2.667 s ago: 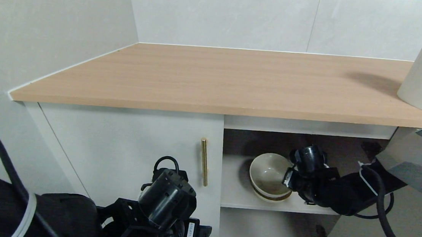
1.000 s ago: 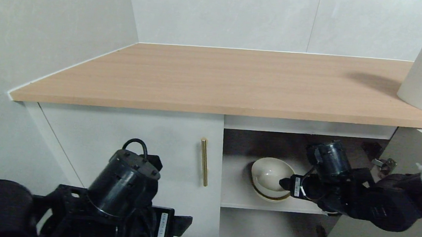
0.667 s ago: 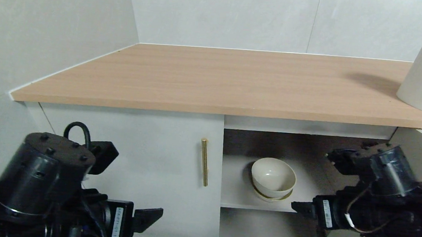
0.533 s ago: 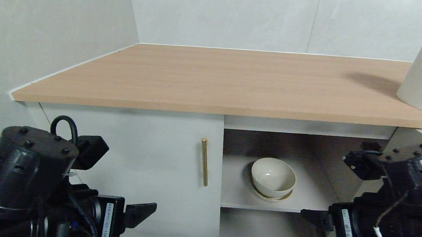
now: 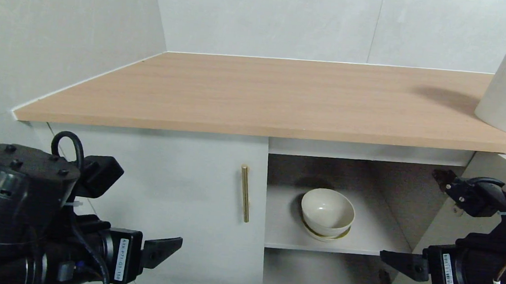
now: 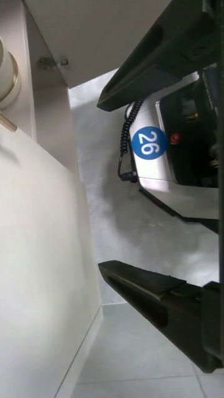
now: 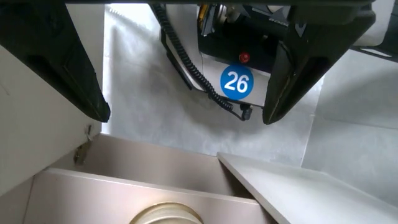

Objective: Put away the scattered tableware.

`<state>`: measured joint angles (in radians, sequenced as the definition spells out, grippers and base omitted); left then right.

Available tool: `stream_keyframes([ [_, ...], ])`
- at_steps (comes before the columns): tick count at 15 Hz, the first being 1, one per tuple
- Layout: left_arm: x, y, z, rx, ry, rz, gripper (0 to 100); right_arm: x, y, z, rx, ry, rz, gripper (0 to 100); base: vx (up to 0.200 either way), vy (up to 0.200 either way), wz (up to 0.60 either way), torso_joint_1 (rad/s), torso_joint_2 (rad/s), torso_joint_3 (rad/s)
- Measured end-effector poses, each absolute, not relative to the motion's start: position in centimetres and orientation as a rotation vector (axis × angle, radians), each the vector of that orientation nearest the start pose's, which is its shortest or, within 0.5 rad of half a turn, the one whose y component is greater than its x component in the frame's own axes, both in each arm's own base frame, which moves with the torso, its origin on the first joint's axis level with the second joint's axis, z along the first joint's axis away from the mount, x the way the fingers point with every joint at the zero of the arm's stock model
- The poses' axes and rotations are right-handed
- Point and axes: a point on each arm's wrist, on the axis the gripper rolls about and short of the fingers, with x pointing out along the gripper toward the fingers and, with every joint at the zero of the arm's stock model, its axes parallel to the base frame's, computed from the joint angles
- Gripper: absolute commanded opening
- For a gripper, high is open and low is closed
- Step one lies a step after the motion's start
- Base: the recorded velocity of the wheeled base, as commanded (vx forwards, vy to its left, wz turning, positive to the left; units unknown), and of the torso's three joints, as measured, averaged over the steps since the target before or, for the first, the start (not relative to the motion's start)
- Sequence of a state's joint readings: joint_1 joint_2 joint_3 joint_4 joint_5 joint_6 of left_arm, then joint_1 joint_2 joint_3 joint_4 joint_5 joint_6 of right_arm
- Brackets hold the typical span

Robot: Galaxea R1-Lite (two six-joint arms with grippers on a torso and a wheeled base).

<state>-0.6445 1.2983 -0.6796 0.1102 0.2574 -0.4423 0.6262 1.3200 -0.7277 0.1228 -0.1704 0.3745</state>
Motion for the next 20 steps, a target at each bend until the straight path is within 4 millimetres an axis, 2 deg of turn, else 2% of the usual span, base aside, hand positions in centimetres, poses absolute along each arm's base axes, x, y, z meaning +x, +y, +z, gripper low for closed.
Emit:
stream_keyframes([
  [13, 14.71, -10.70, 17.78, -0.085, 0.736, -0.226, 100, 16.02, 11.08, 18.11, 0.059, 0.763, 0.288, 100, -0.200, 0.000, 0.00, 0.002, 0.00, 0.003],
  [20, 14.75, -10.75, 17.61, -0.081, 0.743, -0.225, 100, 16.05, 11.05, 17.91, 0.057, 0.767, 0.286, 100, 0.000, 0.000, 0.00, 0.000, 0.00, 0.000],
])
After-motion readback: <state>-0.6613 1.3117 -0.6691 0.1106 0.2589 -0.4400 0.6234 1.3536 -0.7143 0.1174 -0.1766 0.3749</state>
